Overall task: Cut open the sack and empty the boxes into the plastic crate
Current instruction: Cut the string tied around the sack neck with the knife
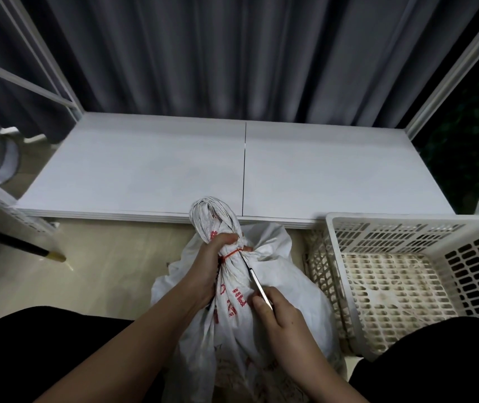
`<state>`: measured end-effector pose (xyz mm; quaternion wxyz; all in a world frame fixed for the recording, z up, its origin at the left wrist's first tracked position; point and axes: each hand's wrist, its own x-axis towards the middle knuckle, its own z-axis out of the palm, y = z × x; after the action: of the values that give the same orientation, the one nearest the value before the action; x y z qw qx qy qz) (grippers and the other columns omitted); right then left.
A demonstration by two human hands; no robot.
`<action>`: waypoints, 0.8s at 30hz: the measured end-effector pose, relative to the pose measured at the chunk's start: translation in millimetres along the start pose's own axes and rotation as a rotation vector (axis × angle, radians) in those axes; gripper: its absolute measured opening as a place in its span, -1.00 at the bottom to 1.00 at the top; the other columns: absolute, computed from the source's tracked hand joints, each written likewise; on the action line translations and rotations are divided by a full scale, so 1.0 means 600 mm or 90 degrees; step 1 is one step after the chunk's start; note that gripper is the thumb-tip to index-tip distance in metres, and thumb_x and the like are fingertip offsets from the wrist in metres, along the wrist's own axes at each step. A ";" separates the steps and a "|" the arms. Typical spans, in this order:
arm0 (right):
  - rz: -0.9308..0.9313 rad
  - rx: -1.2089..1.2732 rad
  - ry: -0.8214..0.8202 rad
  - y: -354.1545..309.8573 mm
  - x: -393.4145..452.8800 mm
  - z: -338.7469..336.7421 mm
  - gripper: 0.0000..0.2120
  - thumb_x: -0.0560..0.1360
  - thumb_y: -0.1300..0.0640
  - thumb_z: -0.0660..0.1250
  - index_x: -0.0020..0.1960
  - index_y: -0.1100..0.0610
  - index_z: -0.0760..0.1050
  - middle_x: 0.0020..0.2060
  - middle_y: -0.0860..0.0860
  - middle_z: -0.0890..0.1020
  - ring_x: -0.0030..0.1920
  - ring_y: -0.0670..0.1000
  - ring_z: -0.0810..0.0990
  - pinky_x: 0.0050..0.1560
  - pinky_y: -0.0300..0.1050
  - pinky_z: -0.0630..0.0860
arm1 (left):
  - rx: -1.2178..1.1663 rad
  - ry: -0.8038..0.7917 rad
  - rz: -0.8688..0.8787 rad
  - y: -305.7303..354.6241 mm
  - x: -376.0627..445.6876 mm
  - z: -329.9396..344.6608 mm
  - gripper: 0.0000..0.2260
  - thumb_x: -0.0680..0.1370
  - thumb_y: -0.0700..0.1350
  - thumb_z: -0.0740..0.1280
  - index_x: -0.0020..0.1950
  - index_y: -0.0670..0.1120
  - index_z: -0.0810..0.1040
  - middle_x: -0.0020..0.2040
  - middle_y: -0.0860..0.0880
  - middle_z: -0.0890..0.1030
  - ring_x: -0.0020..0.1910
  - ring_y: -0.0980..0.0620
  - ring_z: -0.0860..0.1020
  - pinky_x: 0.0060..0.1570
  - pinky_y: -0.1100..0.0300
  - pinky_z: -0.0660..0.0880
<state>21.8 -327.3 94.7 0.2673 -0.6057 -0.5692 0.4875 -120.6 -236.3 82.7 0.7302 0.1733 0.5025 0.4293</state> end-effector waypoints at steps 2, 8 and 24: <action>-0.004 -0.005 -0.006 -0.001 0.002 -0.002 -0.86 0.59 -0.02 0.17 0.06 -0.06 0.49 -0.19 -0.06 0.64 -0.10 -0.19 0.57 -0.06 -0.33 0.41 | 0.007 0.002 -0.005 -0.001 0.002 -0.003 -0.47 0.35 -0.04 0.34 0.18 -0.38 0.54 0.08 -0.35 0.58 0.04 -0.24 0.58 0.16 -0.04 0.50; -0.009 0.092 -0.061 -0.002 0.003 -0.010 -0.85 0.60 0.09 0.20 -0.12 0.06 0.49 -0.35 -0.21 0.55 -0.27 -0.28 0.46 -0.17 -0.34 0.37 | 0.022 -0.010 -0.015 0.004 0.010 -0.009 -0.72 0.42 -0.10 0.30 -0.04 -0.28 0.61 -0.20 -0.22 0.66 -0.23 -0.14 0.63 -0.05 0.06 0.53; 0.114 0.342 -0.125 0.008 -0.001 0.013 -0.81 0.62 0.18 0.13 -0.16 0.18 0.35 -0.60 -0.06 0.25 -0.64 -0.13 0.17 -0.64 -0.36 0.14 | 0.150 0.046 0.118 -0.002 0.020 -0.021 -0.70 0.27 -0.12 0.34 -0.08 -0.27 0.57 -0.31 -0.13 0.65 -0.30 -0.08 0.62 -0.19 0.14 0.53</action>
<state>17.0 -330.6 87.7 0.3178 -0.5111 -0.3870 0.6986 -129.4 -229.2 69.5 0.6437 0.2882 0.5571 0.4385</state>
